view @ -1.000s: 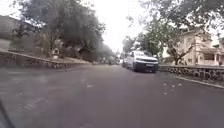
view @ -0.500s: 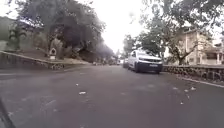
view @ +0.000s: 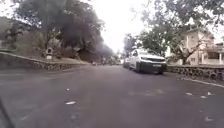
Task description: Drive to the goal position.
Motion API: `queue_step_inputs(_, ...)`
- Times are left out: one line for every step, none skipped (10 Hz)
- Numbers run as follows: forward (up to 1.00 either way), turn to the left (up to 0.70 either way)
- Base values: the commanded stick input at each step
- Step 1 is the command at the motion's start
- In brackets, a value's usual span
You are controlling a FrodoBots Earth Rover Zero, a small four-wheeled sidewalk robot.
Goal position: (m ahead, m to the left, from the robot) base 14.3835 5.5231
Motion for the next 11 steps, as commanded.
queue_step_inputs(1.00,0.00)
queue_step_inputs(1.00,0.00)
queue_step_inputs(1.00,0.00)
queue_step_inputs(0.00,0.00)
queue_step_inputs(0.00,0.00)
queue_step_inputs(0.00,0.00)
queue_step_inputs(0.00,0.00)
queue_step_inputs(0.00,0.00)
queue_step_inputs(0.00,0.00)
queue_step_inputs(0.00,0.00)
queue_step_inputs(0.00,0.00)
